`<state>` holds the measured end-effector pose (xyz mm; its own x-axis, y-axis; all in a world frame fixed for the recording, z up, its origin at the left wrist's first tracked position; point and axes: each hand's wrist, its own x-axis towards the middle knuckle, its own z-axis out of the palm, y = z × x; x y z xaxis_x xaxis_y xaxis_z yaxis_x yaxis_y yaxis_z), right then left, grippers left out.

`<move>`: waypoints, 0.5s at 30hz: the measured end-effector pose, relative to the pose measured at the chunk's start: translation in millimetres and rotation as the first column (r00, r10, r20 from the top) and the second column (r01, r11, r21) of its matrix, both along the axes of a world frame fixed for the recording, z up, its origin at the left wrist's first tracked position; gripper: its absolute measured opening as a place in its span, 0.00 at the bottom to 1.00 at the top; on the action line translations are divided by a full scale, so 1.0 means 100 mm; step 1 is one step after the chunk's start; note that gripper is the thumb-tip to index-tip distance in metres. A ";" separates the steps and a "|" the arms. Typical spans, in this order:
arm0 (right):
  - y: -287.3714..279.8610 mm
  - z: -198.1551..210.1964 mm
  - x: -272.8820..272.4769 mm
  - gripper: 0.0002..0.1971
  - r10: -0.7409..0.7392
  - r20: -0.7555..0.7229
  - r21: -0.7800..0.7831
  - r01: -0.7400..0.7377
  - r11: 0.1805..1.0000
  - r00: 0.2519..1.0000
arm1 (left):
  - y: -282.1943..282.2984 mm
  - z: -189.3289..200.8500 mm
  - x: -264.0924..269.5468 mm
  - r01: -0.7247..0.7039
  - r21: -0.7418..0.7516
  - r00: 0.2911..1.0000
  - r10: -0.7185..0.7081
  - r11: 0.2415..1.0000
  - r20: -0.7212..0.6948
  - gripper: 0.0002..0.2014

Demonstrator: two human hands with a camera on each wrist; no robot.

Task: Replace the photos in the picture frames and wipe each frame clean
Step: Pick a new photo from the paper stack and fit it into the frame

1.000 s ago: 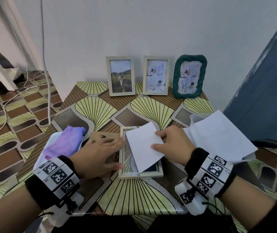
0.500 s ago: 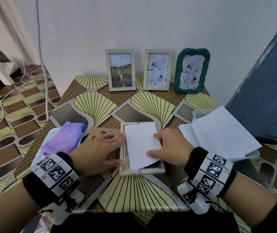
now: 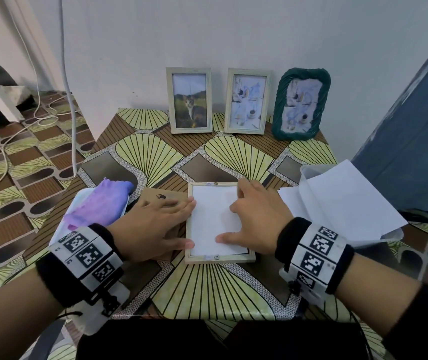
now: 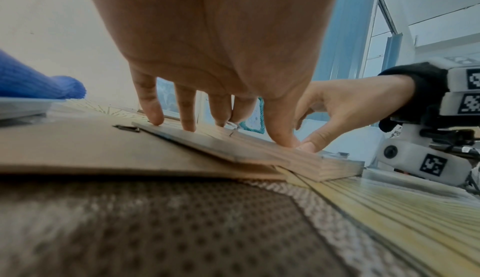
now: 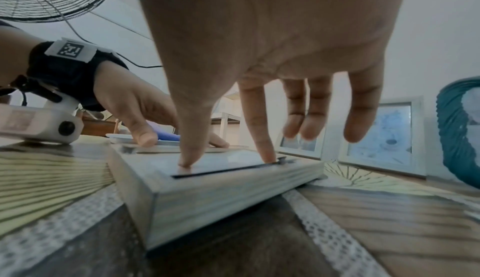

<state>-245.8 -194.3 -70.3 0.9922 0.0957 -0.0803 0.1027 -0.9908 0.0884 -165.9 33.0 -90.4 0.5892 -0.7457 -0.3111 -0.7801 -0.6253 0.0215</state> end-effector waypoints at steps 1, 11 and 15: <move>-0.01 -0.01 0.02 0.38 0.035 -0.019 0.003 -0.035 0.999 0.999 | 0.00 0.01 0.00 0.000 0.002 1.000 0.000 1.000 -0.003 0.43; -0.19 -0.17 0.23 0.50 0.125 -0.291 0.027 -0.122 0.992 0.948 | -0.01 0.05 -0.03 0.003 0.020 1.000 -0.003 1.000 0.009 0.42; -0.19 -0.25 0.16 0.49 0.105 -0.280 0.007 -0.108 0.994 0.954 | -0.02 0.05 -0.03 -0.001 0.020 1.000 0.000 1.000 0.006 0.42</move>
